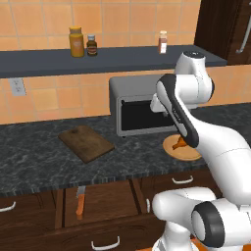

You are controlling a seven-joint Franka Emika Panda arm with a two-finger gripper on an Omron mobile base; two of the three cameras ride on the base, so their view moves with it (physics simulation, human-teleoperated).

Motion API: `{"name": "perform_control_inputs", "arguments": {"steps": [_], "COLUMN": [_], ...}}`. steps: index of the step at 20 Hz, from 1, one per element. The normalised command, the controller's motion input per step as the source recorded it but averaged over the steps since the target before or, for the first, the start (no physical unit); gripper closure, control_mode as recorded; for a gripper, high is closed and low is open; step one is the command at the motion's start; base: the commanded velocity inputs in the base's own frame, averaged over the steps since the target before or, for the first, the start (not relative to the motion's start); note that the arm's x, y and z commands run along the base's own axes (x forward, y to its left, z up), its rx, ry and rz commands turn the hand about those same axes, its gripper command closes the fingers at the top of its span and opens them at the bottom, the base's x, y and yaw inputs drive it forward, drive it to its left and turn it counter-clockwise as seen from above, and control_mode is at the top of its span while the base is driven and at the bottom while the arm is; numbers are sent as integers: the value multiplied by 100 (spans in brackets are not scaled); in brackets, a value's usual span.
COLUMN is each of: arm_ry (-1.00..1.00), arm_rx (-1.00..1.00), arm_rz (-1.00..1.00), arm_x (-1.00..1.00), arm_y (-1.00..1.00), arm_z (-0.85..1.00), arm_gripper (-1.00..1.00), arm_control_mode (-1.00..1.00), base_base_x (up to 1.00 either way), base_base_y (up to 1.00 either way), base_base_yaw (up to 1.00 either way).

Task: Pick up the knife from the drawer and place it on the cutting board. Then place the meat from the plate to the cutting board.

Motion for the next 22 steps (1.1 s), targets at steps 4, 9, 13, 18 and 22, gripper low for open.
{"name": "perform_control_inputs", "arguments": {"steps": [4,9,13,18,22], "arm_ry": [0,0,0,0,0], "arm_rx": [0,0,0,0,-3], "arm_rz": [0,0,0,0,2], "arm_x": [-32,-58,-31,-21,-7], "arm_y": [0,0,0,0,2], "arm_z": [-3,-25,-34,-43,-59], "arm_gripper": [-100,-100,-100,-100,-100], "arm_control_mode": [-100,-100,-100,-100,-100], "base_base_x": [0,0,0,0,0], "base_base_y": [0,0,0,0,0], "base_base_yaw": [0,0,0,0,0]}}
